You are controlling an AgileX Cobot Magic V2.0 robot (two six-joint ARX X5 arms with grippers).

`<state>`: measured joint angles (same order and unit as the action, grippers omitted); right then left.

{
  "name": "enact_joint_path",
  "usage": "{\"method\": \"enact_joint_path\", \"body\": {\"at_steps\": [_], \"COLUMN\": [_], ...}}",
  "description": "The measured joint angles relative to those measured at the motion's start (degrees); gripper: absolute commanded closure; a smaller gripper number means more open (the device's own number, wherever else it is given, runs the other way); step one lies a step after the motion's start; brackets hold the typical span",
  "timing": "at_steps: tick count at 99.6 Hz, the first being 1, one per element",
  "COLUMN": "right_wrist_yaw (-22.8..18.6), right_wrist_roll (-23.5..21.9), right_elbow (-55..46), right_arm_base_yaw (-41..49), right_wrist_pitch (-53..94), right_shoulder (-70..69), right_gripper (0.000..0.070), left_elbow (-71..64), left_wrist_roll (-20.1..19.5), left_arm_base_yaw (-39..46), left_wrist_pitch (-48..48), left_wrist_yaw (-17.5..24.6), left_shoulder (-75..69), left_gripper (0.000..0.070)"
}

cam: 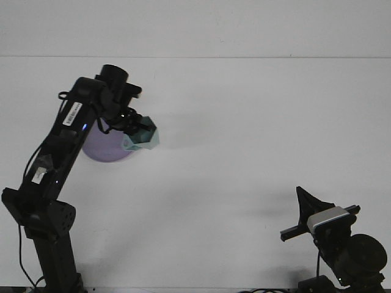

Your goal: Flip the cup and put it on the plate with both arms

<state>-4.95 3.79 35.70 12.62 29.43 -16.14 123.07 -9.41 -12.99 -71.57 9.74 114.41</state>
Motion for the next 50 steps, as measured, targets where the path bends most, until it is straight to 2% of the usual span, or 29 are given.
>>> {"method": "enact_joint_path", "body": {"at_steps": [29,50], "right_wrist_yaw": [0.0,0.0], "right_wrist_roll": [-0.24,-0.22], "right_elbow": [0.0,0.0], "right_arm_base_yaw": [0.0,0.0], "right_wrist_pitch": [2.12,2.23], "right_shoulder": [0.0,0.0], "right_gripper": [0.07,0.07], "left_elbow": [-0.02,0.0], "left_wrist_roll": [1.2,2.03], "left_arm_base_yaw": [14.84,17.2], "left_wrist_pitch": [1.81,2.6], "left_wrist_yaw": [-0.17,-0.11], "left_shoulder": [0.04,1.25], "left_gripper": [0.0688,0.0688]}}
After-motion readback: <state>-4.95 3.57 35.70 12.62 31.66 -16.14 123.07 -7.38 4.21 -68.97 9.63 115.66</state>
